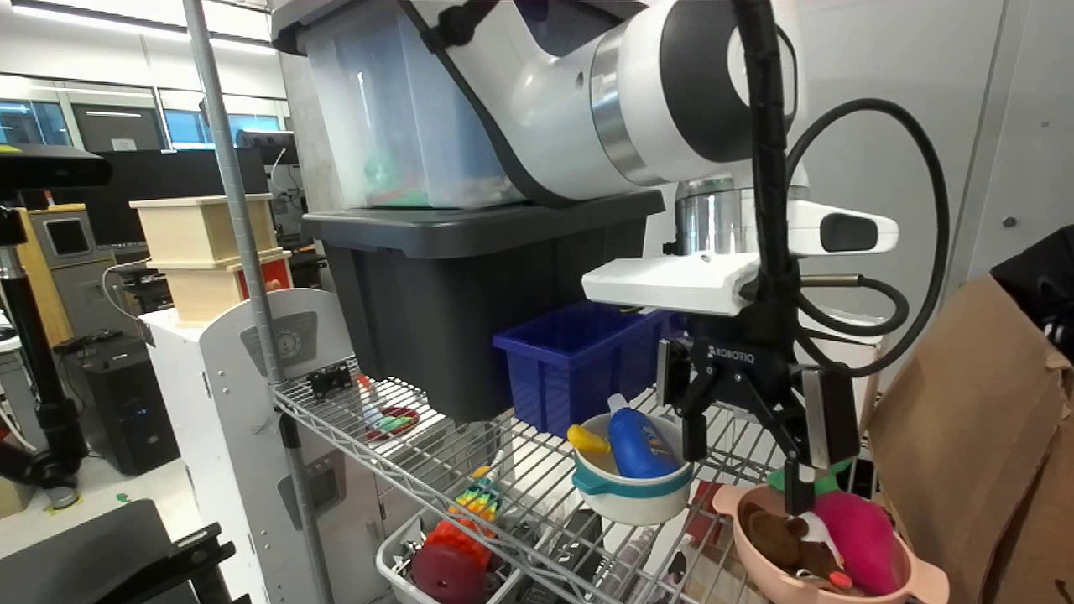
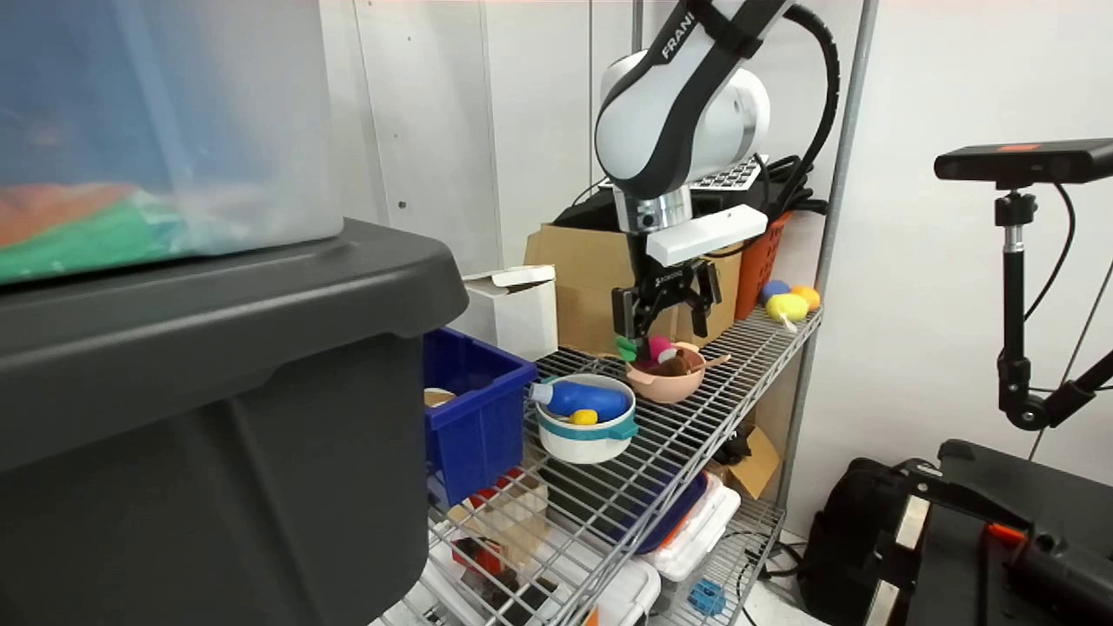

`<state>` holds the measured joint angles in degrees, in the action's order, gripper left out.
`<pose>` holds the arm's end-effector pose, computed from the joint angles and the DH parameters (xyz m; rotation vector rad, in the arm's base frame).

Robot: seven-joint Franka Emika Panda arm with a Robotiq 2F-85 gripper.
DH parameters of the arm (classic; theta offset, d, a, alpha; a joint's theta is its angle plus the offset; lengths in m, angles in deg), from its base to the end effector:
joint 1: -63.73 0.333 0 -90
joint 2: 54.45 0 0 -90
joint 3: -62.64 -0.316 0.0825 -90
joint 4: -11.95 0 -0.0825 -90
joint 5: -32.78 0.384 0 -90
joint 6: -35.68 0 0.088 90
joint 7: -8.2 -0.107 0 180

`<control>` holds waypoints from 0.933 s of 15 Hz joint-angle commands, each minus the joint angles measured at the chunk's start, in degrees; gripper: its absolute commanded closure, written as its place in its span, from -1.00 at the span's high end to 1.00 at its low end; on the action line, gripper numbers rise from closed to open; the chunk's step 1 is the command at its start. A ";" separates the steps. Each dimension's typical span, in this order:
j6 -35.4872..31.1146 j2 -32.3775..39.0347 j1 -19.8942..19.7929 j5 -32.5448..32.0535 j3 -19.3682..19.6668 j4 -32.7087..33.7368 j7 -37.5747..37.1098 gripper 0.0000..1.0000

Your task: Move the brown doll to the left bowl

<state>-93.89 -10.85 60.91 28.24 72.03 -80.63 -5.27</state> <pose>0.6663 -0.1336 0.1745 2.9163 -0.5243 -0.1573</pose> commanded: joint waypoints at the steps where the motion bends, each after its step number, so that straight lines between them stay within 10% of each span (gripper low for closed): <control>1: 2.59 4.17 0.48 -0.28 2.11 6.24 -5.07 1.00; 8: 4.75 8.10 0.30 -0.02 4.21 11.76 -10.81 1.00; 14: 6.39 10.30 0.56 -0.22 4.15 14.05 -12.05 0.05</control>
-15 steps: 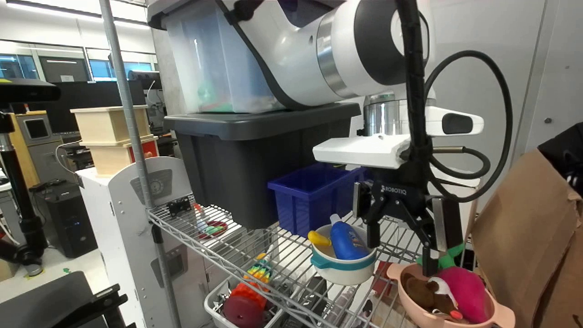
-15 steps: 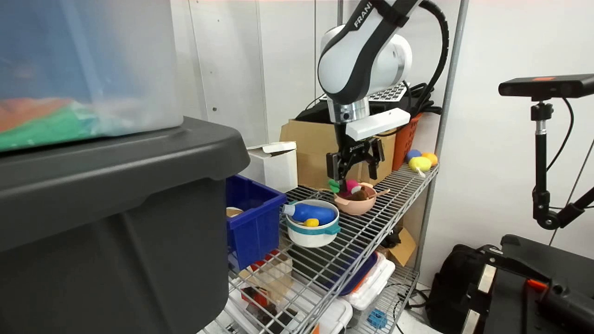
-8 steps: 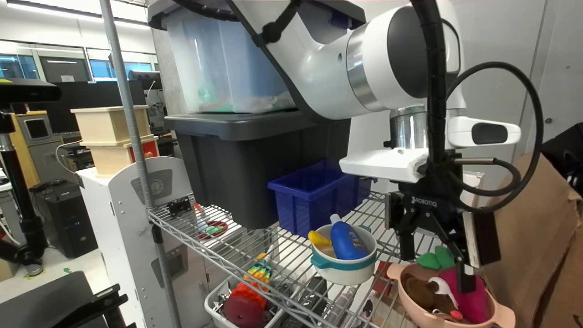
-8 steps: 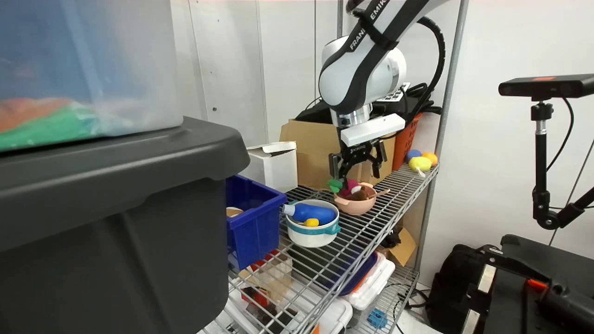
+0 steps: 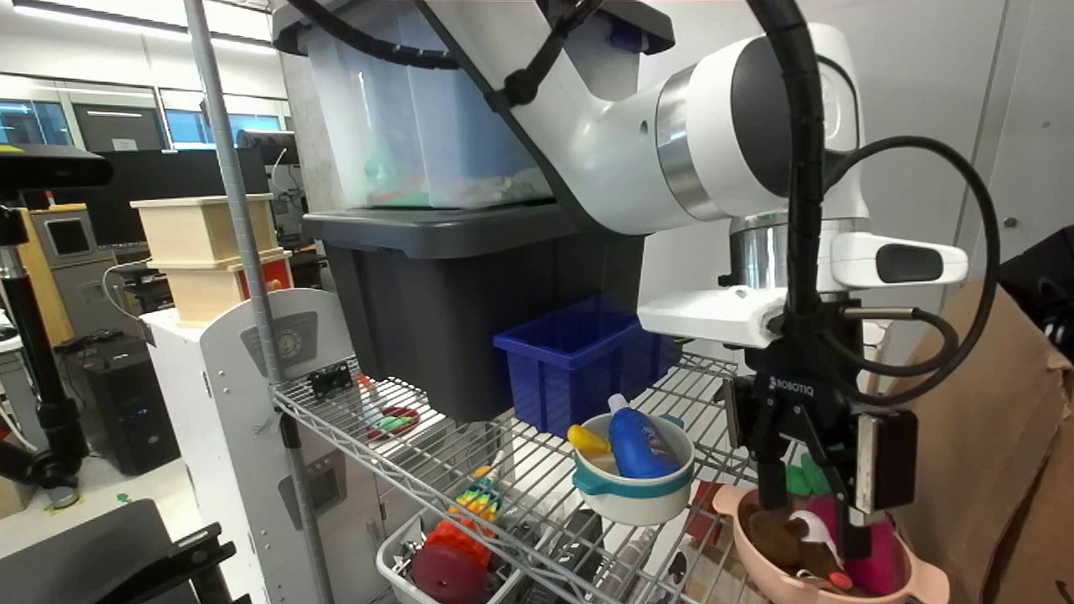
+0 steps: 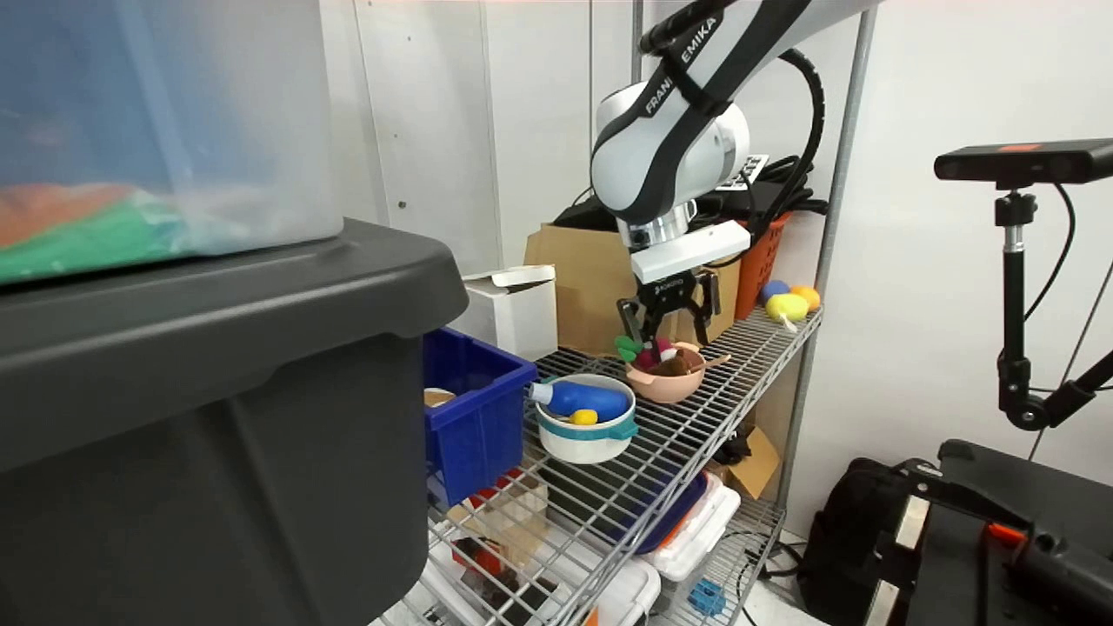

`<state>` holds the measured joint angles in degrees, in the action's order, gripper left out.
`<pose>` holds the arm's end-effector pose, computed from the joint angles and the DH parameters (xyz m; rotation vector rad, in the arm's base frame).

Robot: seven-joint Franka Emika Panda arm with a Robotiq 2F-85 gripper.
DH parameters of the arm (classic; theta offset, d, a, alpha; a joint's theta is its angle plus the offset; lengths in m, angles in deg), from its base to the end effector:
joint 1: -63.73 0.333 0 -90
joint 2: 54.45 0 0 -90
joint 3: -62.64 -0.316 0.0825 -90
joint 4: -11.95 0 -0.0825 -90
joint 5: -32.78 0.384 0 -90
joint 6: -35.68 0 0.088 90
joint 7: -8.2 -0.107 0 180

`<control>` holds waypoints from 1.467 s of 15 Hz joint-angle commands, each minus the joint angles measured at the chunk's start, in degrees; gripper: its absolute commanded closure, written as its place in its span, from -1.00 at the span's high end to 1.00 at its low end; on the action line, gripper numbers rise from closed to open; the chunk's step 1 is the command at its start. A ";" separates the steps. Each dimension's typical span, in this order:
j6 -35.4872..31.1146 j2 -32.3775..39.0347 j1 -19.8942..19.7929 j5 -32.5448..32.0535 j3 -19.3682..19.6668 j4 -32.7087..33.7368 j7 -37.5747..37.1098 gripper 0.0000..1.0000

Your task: Move the brown doll to the left bowl

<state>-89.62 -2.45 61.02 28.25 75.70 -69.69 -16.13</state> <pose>0.6893 -0.1684 0.1512 2.7644 -0.8183 -0.1564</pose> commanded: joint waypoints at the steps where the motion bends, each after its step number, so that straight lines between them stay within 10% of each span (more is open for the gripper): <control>1: 2.13 2.32 0.51 -0.27 0.47 3.46 -1.27 -0.09; 7: 2.41 4.17 0.92 -0.25 0.43 4.87 -1.56 -0.97; 22: 2.02 -4.02 1.42 0.28 -0.32 0.88 -0.23 -0.97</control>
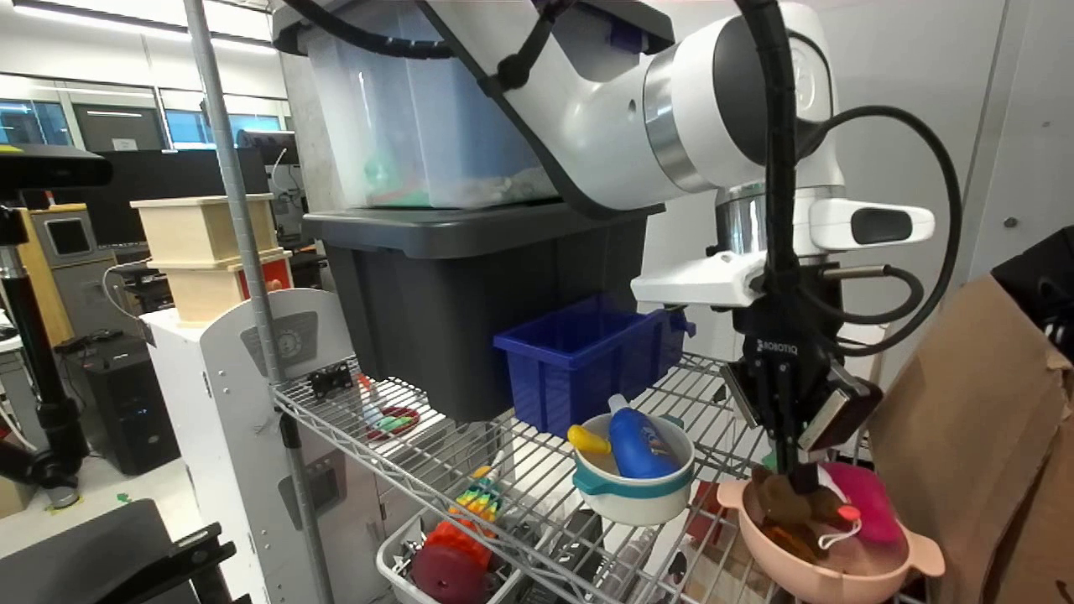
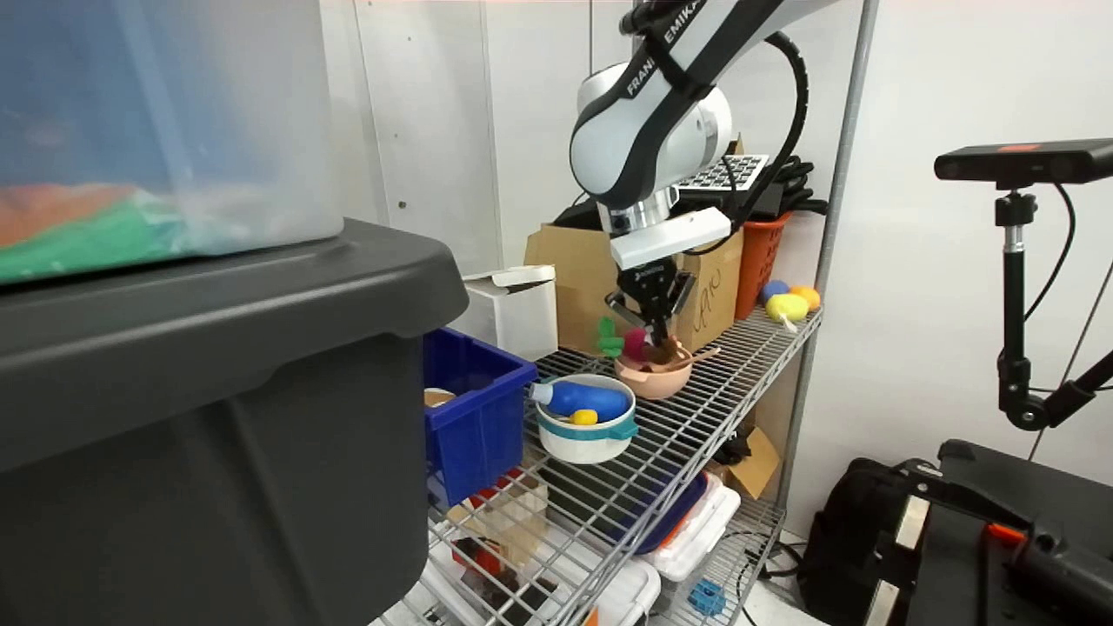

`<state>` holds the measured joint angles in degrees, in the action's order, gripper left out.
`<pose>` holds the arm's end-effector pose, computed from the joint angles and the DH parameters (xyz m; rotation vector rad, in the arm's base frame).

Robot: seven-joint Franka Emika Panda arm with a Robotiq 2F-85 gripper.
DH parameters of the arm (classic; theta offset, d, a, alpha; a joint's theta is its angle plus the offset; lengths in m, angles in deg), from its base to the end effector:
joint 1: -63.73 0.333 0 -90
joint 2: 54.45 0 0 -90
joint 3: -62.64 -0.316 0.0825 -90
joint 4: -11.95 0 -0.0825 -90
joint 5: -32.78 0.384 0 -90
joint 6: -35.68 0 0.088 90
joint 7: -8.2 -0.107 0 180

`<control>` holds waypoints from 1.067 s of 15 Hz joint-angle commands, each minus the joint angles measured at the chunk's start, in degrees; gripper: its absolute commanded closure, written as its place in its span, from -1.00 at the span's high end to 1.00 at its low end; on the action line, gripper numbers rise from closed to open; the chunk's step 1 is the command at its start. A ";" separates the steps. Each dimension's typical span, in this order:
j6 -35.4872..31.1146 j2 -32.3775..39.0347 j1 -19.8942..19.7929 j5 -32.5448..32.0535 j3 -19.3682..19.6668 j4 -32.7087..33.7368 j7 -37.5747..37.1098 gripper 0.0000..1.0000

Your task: Move the brown doll to the left bowl

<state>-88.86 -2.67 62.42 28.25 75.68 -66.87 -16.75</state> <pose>0.7079 -0.1503 0.1731 2.7754 -0.7995 -0.0925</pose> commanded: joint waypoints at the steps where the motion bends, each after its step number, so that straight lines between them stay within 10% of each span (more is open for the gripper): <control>1: 1.18 -4.59 -0.05 0.33 -0.39 -2.20 0.45 -0.97; 16: 0.66 -10.08 0.11 0.93 -2.80 -6.92 3.00 -0.97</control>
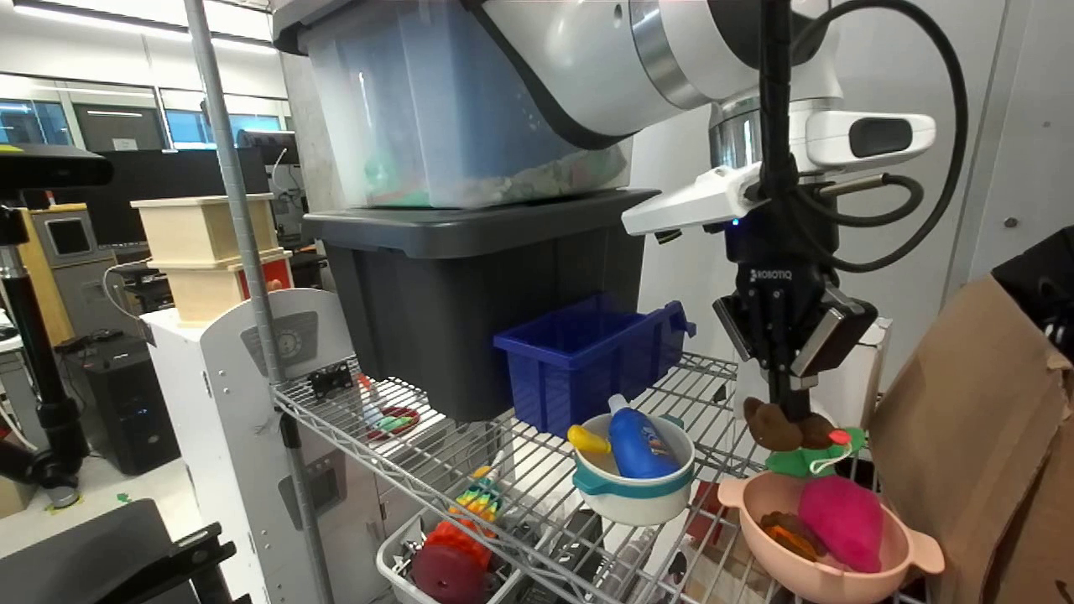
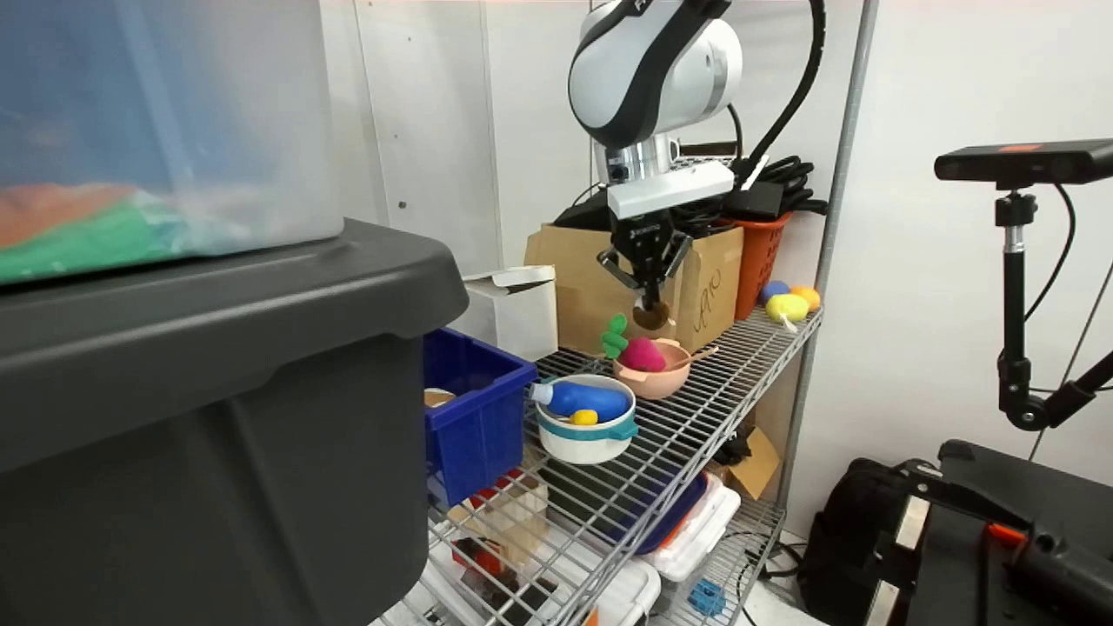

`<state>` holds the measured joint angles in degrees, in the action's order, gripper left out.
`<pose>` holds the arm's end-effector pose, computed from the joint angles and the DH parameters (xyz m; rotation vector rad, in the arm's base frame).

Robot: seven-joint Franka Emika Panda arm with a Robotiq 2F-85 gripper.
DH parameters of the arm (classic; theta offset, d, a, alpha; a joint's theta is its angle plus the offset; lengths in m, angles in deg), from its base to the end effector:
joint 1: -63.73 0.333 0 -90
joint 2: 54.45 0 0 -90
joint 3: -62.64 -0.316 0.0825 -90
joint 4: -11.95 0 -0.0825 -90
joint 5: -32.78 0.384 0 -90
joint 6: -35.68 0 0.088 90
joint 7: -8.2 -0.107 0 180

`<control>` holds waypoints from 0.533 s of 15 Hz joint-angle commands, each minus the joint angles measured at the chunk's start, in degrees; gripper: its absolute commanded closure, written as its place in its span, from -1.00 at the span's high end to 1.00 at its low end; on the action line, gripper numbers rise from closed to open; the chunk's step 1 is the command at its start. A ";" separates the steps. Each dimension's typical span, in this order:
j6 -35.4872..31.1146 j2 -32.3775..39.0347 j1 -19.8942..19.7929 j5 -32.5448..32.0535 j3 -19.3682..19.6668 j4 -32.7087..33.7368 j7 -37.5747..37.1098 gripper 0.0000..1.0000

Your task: Move the brown doll to the left bowl

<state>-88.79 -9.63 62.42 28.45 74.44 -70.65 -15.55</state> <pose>0.7065 -0.1396 0.2291 2.8241 -0.7866 -0.0272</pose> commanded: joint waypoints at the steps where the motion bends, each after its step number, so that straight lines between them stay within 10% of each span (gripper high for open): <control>1: 0.64 -3.43 0.23 0.76 -2.06 -3.54 2.20 -0.97; 8: 0.75 -6.16 -0.19 1.79 -6.35 -6.96 9.13 -0.97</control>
<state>-88.79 -13.00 63.02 28.57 69.73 -74.93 -10.44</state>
